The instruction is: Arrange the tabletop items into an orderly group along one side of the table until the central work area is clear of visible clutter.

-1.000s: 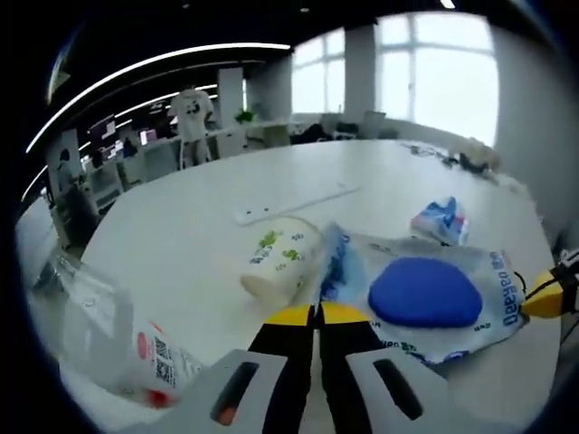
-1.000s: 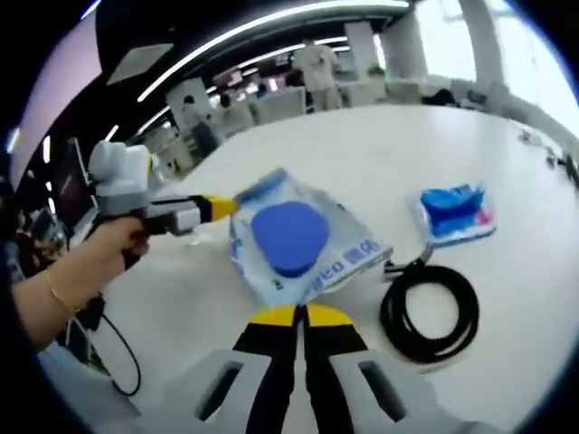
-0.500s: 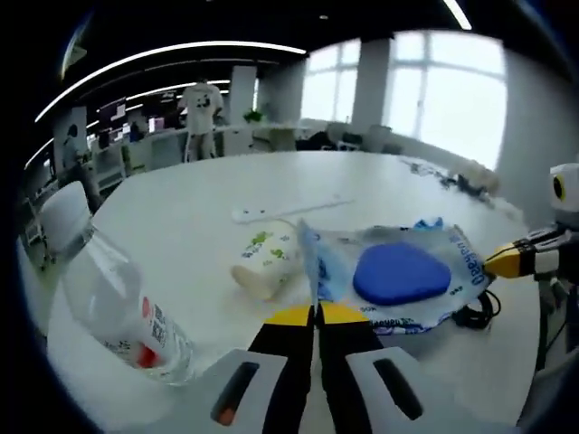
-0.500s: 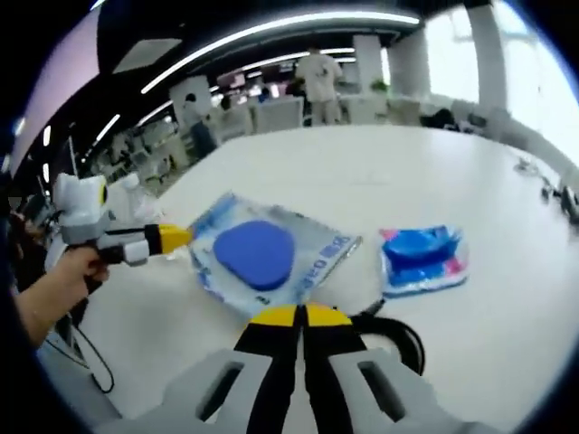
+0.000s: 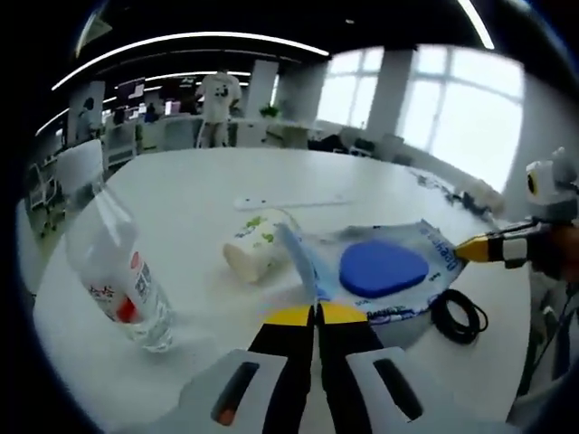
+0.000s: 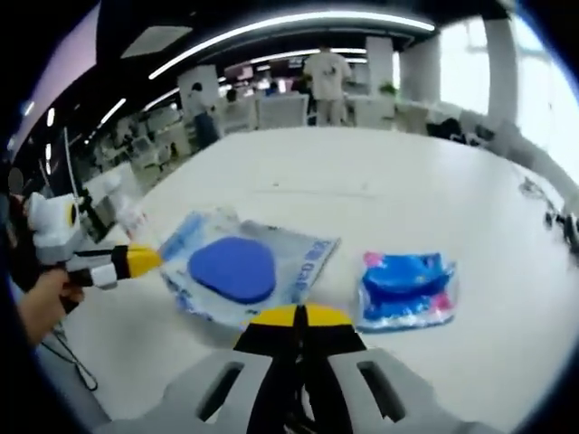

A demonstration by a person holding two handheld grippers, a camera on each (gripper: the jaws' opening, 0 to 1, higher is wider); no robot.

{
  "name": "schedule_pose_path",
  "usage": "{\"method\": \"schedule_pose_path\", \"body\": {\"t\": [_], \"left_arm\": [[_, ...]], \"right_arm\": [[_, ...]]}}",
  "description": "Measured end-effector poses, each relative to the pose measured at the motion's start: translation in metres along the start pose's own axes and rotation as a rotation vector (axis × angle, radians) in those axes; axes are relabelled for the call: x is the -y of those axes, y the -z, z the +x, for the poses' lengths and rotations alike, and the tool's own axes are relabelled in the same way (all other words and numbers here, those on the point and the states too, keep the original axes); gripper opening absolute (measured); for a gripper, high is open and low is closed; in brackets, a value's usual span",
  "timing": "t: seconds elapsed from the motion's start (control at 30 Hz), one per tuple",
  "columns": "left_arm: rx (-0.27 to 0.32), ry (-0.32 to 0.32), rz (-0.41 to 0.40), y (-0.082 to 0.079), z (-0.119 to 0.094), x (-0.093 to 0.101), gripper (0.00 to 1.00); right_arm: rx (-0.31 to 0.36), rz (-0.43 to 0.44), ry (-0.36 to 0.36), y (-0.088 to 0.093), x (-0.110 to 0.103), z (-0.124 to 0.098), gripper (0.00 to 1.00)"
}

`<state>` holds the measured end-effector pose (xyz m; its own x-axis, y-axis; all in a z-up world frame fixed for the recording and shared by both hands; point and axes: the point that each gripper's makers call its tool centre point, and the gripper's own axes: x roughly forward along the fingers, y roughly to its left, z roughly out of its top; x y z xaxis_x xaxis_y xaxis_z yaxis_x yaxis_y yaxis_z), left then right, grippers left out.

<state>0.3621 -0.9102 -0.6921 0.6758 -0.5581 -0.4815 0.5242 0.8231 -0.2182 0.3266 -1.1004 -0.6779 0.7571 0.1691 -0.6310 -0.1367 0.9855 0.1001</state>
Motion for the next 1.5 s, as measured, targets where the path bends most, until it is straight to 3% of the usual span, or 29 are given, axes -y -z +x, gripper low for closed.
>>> {"method": "schedule_pose_path", "body": {"t": [0.67, 0.83, 1.5], "left_arm": [[-0.005, -0.053, -0.095, 0.017, 0.016, -0.003, 0.01], [-0.009, -0.059, -0.164, 0.024, 0.021, -0.004, 0.01], [-0.049, -0.093, -0.162, 0.042, 0.033, -0.013, 0.01]], "right_arm": [[-0.061, 0.012, -0.027, 0.007, 0.017, 0.042, 0.0], [-0.079, 0.021, -0.023, 0.012, 0.023, 0.052, 0.0], [-0.121, 0.007, -0.023, 0.03, 0.028, 0.066, 0.0]]}}
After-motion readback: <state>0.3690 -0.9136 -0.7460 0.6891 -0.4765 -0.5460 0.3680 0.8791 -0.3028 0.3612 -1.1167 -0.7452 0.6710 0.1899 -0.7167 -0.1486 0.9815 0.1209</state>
